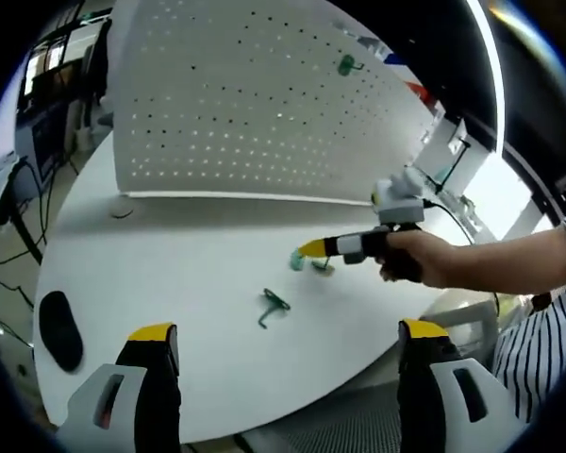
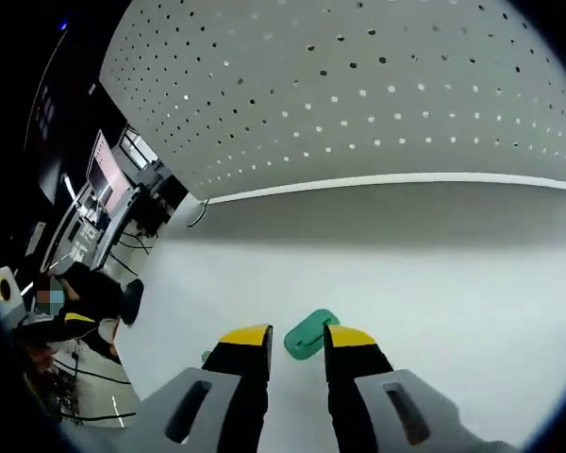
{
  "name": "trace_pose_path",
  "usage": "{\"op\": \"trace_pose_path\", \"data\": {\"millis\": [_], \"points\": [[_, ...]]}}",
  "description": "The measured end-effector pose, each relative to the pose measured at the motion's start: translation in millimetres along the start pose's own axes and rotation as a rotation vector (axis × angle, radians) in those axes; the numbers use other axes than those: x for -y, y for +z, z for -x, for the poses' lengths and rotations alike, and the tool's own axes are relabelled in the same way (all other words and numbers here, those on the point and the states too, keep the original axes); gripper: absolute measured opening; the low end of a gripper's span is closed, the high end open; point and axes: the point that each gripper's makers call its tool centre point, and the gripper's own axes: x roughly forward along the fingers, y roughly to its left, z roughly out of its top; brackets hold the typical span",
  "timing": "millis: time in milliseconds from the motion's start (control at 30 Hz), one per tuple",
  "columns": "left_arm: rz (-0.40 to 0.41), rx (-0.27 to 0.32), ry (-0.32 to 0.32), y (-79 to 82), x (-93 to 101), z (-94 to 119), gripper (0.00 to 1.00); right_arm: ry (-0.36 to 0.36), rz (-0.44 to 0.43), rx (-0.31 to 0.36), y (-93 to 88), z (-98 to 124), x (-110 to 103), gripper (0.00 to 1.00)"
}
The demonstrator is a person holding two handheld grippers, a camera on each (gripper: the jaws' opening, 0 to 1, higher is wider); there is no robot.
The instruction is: Insert the hook assembly into the mounting plate slot until the hook locks in place.
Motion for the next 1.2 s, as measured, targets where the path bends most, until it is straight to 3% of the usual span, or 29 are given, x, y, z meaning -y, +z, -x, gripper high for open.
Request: {"op": "trace_pose_path", "data": {"millis": [133,367,700,933,1200], "points": [[0.001,-0.01,-0.004,-4.4,1.3,-1.6,0.98,-0.02,-0.049,-0.016,-1.2,-4.1,7.4,0.07],[0.009,-0.017,-0.004,-7.6,2.4,-2.0,0.98,-0.034,-0.093,-0.022,0.5,-2.6,12.4,0.0],[-0.003,-0.009,-0.006,-3.1,6.5,-3.2,0.97,-0.026,-0.1,-0.011,3.6,6.4,7.1,0.0],[-0.03,-0.008,-0.013,3.2,13.0,-2.6,0.98,-0.019,-0.056,0.086,26.5,19.0,-2.8,0.0],[-0.044,0.036,-0.011,20.0,19.8,3.7,0.97,0.024,-0.043,0.208,57.7,44.6,-24.8,0.0]]}}
